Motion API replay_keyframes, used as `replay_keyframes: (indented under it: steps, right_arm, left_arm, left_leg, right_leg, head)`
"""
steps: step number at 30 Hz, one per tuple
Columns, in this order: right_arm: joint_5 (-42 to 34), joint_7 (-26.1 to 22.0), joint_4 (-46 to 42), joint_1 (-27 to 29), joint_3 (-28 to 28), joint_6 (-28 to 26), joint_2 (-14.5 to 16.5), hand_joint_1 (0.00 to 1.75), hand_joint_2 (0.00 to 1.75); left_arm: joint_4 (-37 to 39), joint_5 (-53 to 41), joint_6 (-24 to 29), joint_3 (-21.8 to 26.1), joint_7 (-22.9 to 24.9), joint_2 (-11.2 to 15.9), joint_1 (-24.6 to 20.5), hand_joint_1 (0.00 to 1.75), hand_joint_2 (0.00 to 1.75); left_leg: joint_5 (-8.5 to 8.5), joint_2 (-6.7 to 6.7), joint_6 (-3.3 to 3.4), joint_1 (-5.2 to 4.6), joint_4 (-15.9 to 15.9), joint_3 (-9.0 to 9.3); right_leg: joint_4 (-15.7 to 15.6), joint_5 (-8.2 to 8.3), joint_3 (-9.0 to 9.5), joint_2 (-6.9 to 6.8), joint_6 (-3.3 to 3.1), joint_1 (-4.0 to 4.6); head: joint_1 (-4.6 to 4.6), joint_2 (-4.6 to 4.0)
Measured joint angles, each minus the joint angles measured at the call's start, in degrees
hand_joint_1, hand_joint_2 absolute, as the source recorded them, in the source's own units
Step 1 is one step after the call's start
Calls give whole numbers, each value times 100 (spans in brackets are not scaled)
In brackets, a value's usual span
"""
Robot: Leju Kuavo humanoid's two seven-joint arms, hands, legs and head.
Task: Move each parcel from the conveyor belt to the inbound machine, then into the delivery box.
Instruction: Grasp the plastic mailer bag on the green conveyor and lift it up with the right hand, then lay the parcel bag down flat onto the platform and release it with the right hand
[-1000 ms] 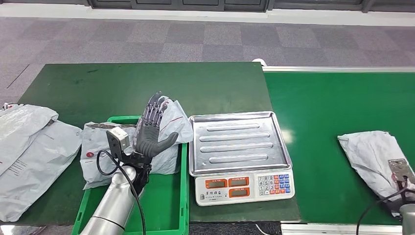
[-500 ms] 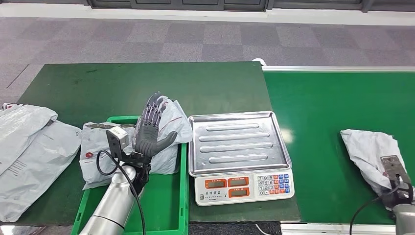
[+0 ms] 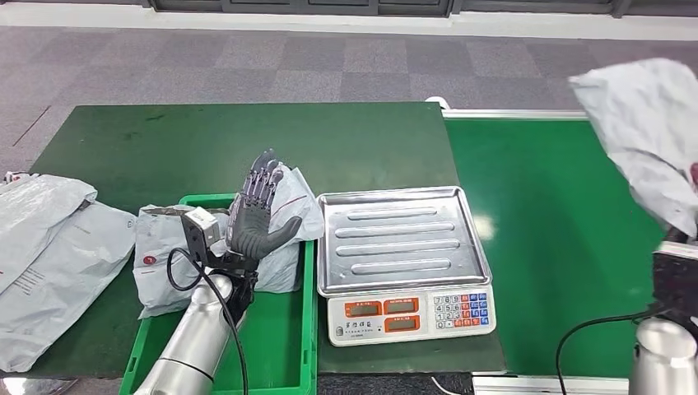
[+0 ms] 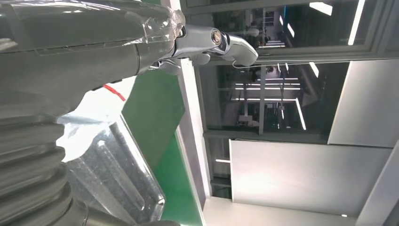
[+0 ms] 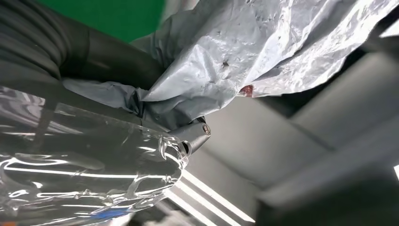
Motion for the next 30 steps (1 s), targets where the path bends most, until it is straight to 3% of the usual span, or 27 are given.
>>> replay_keyframes:
  steps: [5, 10, 12, 14, 18, 21, 30]
  right_arm:
    - [641, -1, -1514, 385, 1355, -643, 15, 175, 175]
    - [815, 27, -2192, 570, 2250, -550, -55, 175, 175]
    - [832, 103, -2254, 580, 2551, 187, -110, 175, 175]
    - [925, 306, -2190, 564, 2781, 1293, -138, 175, 175]
    - [1066, 538, -2078, 538, 2903, 2086, -143, 175, 175]
    - [1354, 1076, -1517, 510, 3327, 3409, -197, 175, 175]
    - [1404, 1403, -1008, 436, 3632, 4007, -312, 175, 175]
  left_arm:
    - [2, 2, -6, 42, -2, 3, -15, 0, 175]
    - [-2, 0, -5, 85, -2, 5, -13, 0, 175]
    - [-45, -16, 9, 115, -2, 7, 9, 0, 175]
    - [-133, -40, 14, 139, -2, 11, 58, 0, 175]
    - [-206, -54, 7, 155, -2, 17, 109, 0, 175]
    - [-379, -72, -49, 224, -2, 57, 265, 0, 175]
    - [-484, -97, -66, 242, -2, 113, 337, 0, 175]
  left_leg:
    - [3, 7, -2, 1, 0, 1]
    - [10, -6, -1, 1, 0, -6]
    - [9, 2, -2, 1, -1, -6]
    - [8, 9, -3, 1, -1, -4]
    - [8, 12, -3, 1, -1, -2]
    - [19, -20, 1, 1, 0, -15]
    - [22, -27, 2, 0, 0, -19]
  right_leg:
    - [0, 2, -4, 6, -2, 1]
    - [0, 3, -2, -6, -2, 0]
    - [-1, 4, -3, 1, -3, 0]
    - [-1, 4, -3, 7, -3, 0]
    - [-2, 4, -4, 8, -3, 1]
    - [-3, 5, -8, -17, -2, 1]
    - [-2, 5, -11, -21, -2, 0]
  head:
    - [0, 0]
    - [1, 0]
    - [1, 0]
    - [1, 0]
    - [1, 0]
    - [1, 0]
    - [0, 0]
